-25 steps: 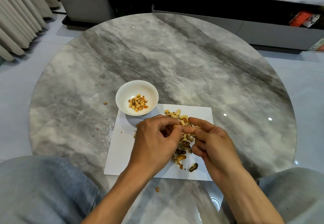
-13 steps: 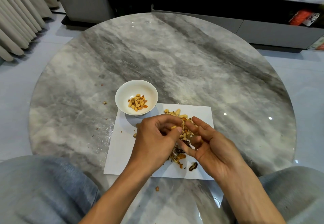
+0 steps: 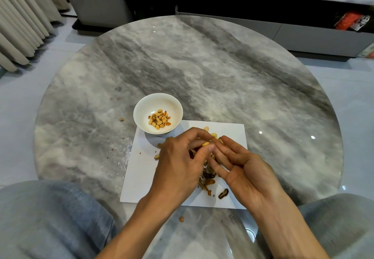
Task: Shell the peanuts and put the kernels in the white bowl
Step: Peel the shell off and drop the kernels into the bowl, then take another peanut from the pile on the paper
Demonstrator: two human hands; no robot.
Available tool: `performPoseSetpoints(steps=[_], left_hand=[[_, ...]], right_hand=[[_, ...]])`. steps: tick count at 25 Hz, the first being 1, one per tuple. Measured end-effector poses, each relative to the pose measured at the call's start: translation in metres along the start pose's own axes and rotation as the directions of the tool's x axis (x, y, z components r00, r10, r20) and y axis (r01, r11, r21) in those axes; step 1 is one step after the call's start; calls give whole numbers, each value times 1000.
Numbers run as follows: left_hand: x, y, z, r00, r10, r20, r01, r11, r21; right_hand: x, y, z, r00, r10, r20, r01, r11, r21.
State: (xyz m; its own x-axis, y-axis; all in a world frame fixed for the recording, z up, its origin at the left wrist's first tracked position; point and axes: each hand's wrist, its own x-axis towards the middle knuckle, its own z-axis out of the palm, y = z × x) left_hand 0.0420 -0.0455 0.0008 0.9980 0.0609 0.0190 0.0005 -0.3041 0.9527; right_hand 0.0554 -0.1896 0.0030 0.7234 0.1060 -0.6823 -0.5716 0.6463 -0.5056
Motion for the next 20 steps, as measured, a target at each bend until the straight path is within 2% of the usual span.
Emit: performPoseSetpoints(steps=[2, 5, 7, 8, 9, 10, 11, 12, 13, 14, 16, 20], left_hand=[[0, -1, 3, 995, 93, 38, -95, 994, 47], [1, -12, 9, 950, 298, 90, -311, 905, 289], [0, -15, 13, 952, 282, 122, -306, 903, 302], [0, -11, 14, 973, 203, 107, -222, 949, 222], [1, -5, 11, 996, 65, 61, -69, 996, 64], [2, 1, 8, 993, -118, 17, 119, 982, -146], [4, 3, 3, 949, -317, -3, 295, 887, -354], [7, 3, -1, 873, -488, 9, 424, 747, -512], [10, 2, -4, 795, -605, 36, 498, 618, -609], [10, 0, -6, 735, -675, 61, 534, 522, -665], [10, -2, -6, 684, -726, 70, 536, 436, -723], [12, -2, -7, 663, -749, 6, 475, 414, -777]], right_hand=[[-1, 4, 3, 998, 40, 38, -41, 998, 42], [-1, 6, 8, 990, 113, 85, -125, 981, 146], [-1, 6, 6, 989, 113, 93, -127, 980, 153], [-1, 6, 5, 991, 102, 81, -112, 986, 127], [0, 6, 5, 994, 90, 65, -96, 990, 103], [0, 6, 5, 996, 81, 44, -84, 992, 93], [0, 5, 6, 997, 73, 25, -75, 993, 94], [1, 3, 11, 998, 62, 8, -63, 993, 98], [2, 0, 18, 999, 49, -2, -49, 993, 103], [5, -3, 29, 1000, 29, -3, -28, 994, 103], [16, -7, 60, 998, -43, 43, 39, 996, 83], [49, 6, 116, 958, -143, 247, 159, 986, -48]])
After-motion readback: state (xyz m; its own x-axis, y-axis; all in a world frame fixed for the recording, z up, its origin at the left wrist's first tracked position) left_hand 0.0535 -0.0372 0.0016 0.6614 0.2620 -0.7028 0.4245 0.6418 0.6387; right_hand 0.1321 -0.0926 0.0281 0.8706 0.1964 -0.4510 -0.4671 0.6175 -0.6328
